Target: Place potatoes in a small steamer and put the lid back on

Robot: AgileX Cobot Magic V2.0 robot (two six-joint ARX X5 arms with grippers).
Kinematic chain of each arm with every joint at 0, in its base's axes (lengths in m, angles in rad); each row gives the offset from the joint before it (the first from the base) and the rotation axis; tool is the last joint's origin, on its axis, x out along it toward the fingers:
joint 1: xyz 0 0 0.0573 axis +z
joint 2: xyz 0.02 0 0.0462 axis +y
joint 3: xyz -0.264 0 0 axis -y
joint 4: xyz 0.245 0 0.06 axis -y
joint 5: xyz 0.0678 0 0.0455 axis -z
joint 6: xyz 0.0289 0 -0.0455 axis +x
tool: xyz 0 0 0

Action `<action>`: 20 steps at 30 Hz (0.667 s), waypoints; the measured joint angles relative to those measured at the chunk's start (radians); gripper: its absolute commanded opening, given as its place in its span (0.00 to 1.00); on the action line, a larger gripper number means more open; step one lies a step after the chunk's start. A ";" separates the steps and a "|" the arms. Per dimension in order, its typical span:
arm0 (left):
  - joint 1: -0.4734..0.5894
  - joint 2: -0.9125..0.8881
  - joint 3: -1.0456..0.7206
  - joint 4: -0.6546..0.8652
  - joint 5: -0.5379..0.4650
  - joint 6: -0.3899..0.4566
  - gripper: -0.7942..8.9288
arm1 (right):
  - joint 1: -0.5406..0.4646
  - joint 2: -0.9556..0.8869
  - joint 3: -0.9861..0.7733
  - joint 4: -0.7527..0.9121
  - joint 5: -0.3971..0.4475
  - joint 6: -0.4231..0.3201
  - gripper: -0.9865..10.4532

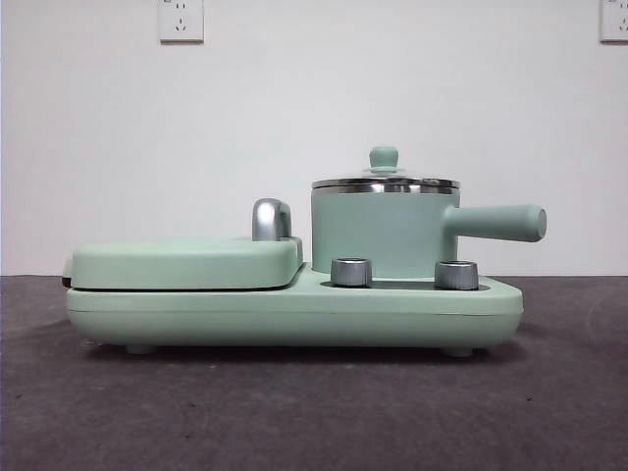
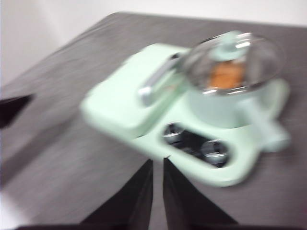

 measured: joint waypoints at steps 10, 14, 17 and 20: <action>0.000 0.000 0.000 0.000 0.000 0.000 0.09 | -0.487 -0.245 -0.444 0.332 -0.002 -0.097 0.11; 0.000 0.000 0.000 0.000 0.000 0.000 0.09 | -0.640 -0.363 -0.642 0.426 -0.005 -0.153 0.11; 0.000 0.000 0.000 0.000 0.000 0.000 0.09 | -0.703 -0.419 -0.751 0.455 -0.033 -0.169 0.11; 0.000 0.000 0.000 0.000 0.000 0.000 0.09 | -0.726 -0.459 -0.784 0.488 -0.085 -0.182 0.11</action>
